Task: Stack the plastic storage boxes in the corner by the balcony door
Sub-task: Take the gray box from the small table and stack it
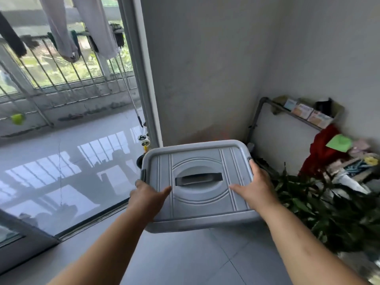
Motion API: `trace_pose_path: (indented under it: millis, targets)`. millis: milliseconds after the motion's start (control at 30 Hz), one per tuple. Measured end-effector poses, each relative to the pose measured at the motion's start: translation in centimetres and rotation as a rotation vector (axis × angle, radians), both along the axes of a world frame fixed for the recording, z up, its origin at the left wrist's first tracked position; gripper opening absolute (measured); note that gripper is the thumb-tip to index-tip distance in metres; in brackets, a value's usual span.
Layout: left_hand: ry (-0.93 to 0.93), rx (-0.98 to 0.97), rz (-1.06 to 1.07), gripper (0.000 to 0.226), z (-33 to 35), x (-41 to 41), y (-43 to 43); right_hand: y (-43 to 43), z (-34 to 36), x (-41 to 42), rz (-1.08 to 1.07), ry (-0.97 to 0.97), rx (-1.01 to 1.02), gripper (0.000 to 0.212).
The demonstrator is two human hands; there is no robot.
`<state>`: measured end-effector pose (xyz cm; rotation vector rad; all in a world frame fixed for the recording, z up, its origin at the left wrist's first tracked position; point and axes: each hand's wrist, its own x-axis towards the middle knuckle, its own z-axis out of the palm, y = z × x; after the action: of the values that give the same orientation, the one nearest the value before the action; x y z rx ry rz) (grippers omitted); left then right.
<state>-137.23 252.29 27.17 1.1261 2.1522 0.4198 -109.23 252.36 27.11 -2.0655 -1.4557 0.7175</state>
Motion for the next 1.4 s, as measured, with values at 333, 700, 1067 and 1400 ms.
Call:
trace_pose_path:
  millis: [333, 700, 1067, 1400]
  targets:
    - [-0.03, 0.052, 0.132, 0.09, 0.4, 6.4, 19.3, 24.3, 1.2, 6.4, 0.123, 0.102, 0.061, 0.101]
    - [-0.079, -0.052, 0.433, 0.096, -2.3, 13.3, 31.4, 43.2, -1.7, 10.9, 0.421, 0.029, -0.088, 0.094]
    - [-0.101, -0.095, 0.545, 0.093, -5.4, 14.7, 35.6, 49.4, -6.1, 10.7, 0.512, 0.013, -0.194, 0.092]
    - [-0.055, -0.135, 0.551, 0.086, -6.8, 15.0, 36.8, 49.5, -8.5, 10.9, 0.502, 0.039, -0.259, 0.096]
